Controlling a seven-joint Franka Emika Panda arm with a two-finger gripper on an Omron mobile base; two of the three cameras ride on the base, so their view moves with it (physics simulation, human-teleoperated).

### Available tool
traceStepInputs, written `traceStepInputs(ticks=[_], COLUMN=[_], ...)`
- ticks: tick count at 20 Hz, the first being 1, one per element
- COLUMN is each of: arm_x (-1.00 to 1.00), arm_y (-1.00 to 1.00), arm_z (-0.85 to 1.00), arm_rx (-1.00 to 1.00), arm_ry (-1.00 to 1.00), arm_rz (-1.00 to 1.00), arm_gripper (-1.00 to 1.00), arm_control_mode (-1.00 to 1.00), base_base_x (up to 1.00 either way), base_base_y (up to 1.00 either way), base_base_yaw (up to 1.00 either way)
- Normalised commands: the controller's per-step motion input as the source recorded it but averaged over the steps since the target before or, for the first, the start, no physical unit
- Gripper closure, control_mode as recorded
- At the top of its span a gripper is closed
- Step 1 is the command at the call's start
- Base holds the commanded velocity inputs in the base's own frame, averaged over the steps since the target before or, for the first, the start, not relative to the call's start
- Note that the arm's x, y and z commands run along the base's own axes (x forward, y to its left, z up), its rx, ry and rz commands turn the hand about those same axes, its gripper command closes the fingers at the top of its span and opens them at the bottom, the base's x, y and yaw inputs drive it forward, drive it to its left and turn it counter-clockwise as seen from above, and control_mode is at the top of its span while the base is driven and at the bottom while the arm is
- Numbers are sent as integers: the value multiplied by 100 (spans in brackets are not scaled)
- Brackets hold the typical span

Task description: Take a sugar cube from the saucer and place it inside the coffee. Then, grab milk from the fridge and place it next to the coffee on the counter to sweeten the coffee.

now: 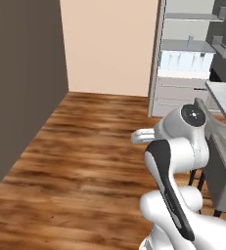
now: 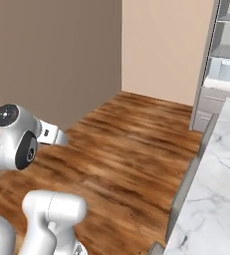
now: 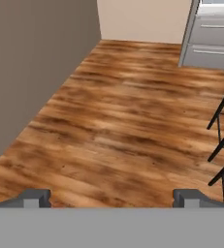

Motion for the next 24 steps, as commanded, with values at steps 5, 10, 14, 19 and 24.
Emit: traceStepInputs(ticks=[5,10,14,19,24], arm_x=[0,0,0,0,0], arm_y=[0,0,0,0,0], arm_z=[0,0,0,0,0], arm_rx=[0,0,0,0,0], arm_ry=[0,0,0,0,0], arm_rz=[0,0,0,0,0], arm_gripper=[-100,-100,-100,-100,-100], arm_control_mode=[100,100,100,100,100], base_base_x=[100,100,100,100,100], base_base_y=[-47,-39,-8,-1,-24], base_base_yaw=[-16,-12,-7,-13,-11])
